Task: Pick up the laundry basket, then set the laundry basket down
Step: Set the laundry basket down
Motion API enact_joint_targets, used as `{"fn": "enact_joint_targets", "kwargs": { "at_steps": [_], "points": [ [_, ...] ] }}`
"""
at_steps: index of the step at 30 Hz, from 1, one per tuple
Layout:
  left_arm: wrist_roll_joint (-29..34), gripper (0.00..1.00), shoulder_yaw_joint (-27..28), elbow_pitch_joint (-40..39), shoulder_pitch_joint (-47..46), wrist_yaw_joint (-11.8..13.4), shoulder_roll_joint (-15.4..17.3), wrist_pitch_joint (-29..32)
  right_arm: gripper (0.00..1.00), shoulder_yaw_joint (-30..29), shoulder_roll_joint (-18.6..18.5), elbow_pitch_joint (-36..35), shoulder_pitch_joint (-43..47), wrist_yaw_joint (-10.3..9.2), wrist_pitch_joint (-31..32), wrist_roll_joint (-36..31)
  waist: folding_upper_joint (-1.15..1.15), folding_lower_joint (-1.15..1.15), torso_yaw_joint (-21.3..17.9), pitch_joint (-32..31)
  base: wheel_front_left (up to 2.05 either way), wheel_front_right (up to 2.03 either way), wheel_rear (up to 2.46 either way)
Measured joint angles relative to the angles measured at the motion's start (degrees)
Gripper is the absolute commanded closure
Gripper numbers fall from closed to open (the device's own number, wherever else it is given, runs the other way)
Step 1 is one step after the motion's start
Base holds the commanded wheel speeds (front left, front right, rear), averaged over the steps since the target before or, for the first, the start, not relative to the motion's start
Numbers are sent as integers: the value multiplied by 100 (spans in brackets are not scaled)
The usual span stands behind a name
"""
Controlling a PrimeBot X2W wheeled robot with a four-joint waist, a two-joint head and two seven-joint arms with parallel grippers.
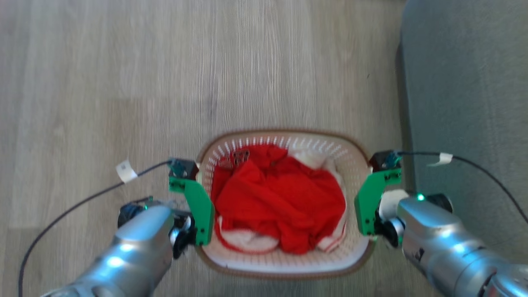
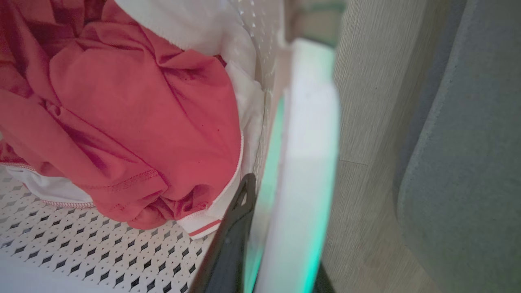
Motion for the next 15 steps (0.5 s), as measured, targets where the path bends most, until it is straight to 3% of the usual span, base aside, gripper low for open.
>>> {"fn": "enact_joint_targets", "kwargs": {
  "at_steps": [15],
  "points": [
    [96, 100, 5, -124, -851, 102, -9, -940, 100, -40, -124, 186, -854, 7, -1005, -153, 0, 0, 90, 1628, 0, 0, 0]
  ]
}}
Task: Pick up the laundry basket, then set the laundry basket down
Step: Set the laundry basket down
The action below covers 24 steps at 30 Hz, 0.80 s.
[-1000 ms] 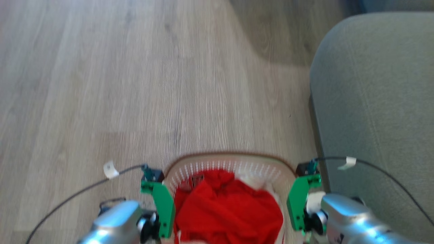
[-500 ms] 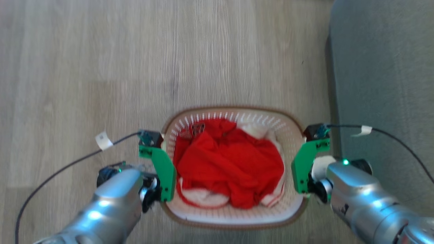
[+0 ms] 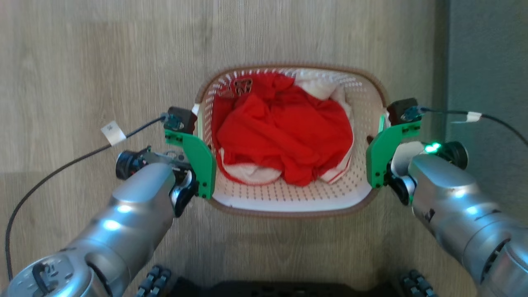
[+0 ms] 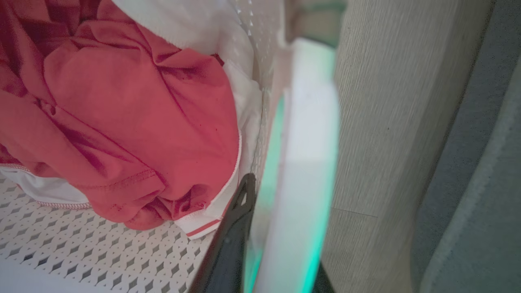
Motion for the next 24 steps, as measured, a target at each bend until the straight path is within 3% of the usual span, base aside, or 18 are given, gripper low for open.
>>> {"fn": "enact_joint_targets", "kwargs": {
  "at_steps": [11, 24],
  "points": [
    [249, 100, 5, -100, -359, 143, 2, -331, 100, -144, 3, 165, -355, 0, -367, 15, 1, -1, 129, 788, 0, 0, 0],
    [377, 100, 9, -272, -447, 163, 14, -197, 100, -143, -27, 257, -430, 2, -358, -21, 0, -2, 294, 1090, 0, 0, 0]
  ]
}}
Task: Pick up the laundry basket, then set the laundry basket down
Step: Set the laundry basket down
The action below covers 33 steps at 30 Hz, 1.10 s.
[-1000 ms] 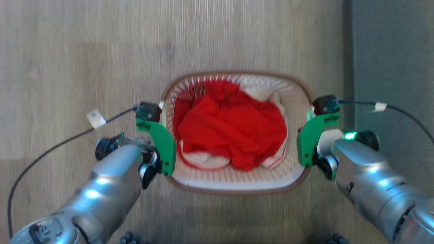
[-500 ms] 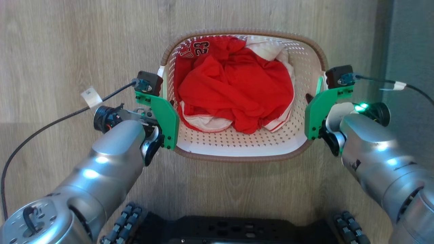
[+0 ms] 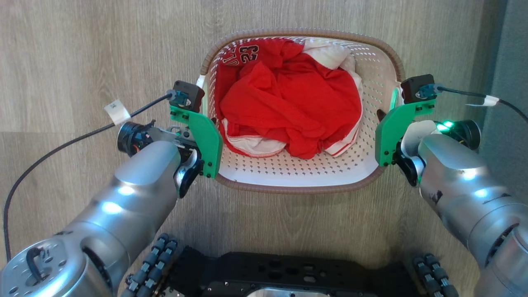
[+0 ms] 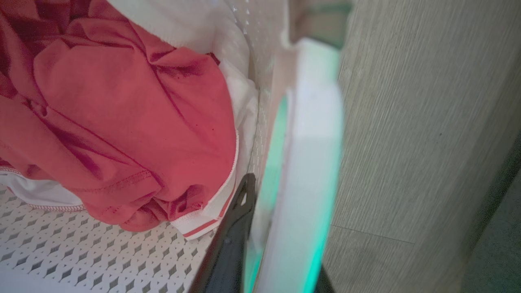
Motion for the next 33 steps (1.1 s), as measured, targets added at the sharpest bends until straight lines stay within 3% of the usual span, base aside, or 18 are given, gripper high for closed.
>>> {"fn": "enact_joint_targets", "kwargs": {
  "at_steps": [5, 6, 7, 8, 9, 10, 14, 33],
  "points": [
    [-1, 100, 3, -44, -4, 40, 3, 0, 100, 0, -13, 9, -12, 5, -5, -34, 0, 0, 16, 16, 0, 0, 0],
    [-8, 93, 2, -51, -5, 60, 3, -7, 100, 0, -19, 9, -12, 5, -7, -34, 0, 0, 20, 17, 0, 0, 0],
    [-8, 56, -3, -64, -5, 102, 2, -25, 100, -3, -25, 8, -12, 7, -11, -35, 0, 0, 21, 19, 0, 0, 0],
    [-5, 7, -11, -104, -4, 111, 2, -76, 72, -4, -41, 7, -14, 7, -29, -44, 0, 0, 22, 20, 0, 0, 0],
    [-10, 0, -13, -174, -4, 115, -14, -101, 8, -4, -49, 5, -14, 7, -58, -92, 0, 0, 22, 20, 0, 0, 0],
    [-23, 0, -13, -236, -9, 116, -66, -100, 0, -5, -51, 7, -15, 5, -57, -140, 0, 0, 21, 19, 0, 0, 0],
    [-25, 0, -14, -294, -25, 152, -186, -75, 0, -62, -118, 9, -15, 5, -48, -181, 0, 0, 24, 7, 0, 0, 0],
    [-23, 0, -19, -185, 13, 386, -188, -86, 0, -364, -134, -20, 4, 5, 231, -520, 0, 0, 31, -373, 0, 0, 0]
  ]
}}
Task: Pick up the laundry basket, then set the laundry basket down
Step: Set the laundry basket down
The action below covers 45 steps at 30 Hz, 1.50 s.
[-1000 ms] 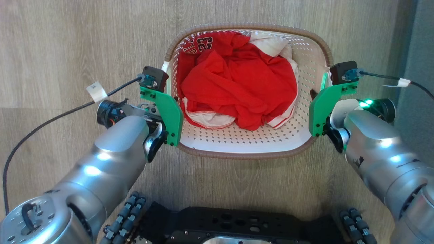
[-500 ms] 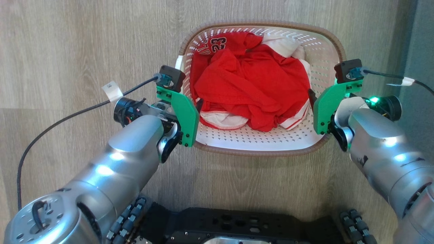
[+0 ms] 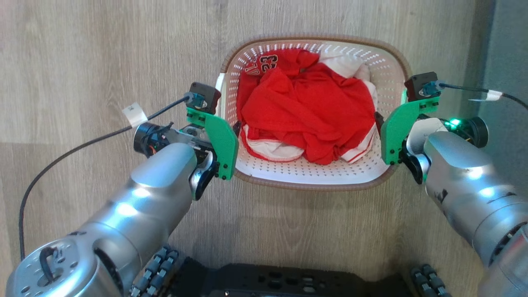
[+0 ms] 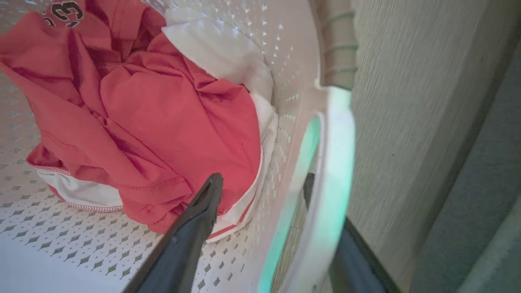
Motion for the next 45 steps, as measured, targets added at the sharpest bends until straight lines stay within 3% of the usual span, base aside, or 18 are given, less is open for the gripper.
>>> {"fn": "enact_joint_targets", "kwargs": {
  "at_steps": [12, 22, 29, 37, 41, 45],
  "points": [
    [-45, 0, -3, 310, 360, -10, -48, -49, 0, -270, 31, -9, 285, 0, 482, -516, 0, 0, -120, -741, 0, 0, 0],
    [-185, 0, -8, 620, 1053, -133, -49, -62, 0, -730, 258, -5, 913, 0, 528, -821, 0, 0, -259, -1759, 0, 0, 0],
    [-491, 0, 60, 751, 1337, -359, -51, -538, 0, -778, 416, -10, 1140, 0, -322, -1029, 0, -1, -331, -2557, 0, 0, 0],
    [-430, 0, 205, 944, 1490, -411, -49, -1238, 0, -1014, 447, -3, 1434, 0, -976, -1159, 0, -1, -392, -3427, 0, 0, 0],
    [1, 0, 969, 375, 1421, -159, 86, -1261, 0, -1829, 209, -702, 1389, 0, -993, -1435, 0, -1, -388, -3762, 0, 0, 0],
    [1131, 0, 2147, -935, 1466, 162, 357, -1269, 0, -3360, -219, -1936, 1504, 0, -995, -2436, 0, -1, -331, -3967, 0, 0, 0]
  ]
}}
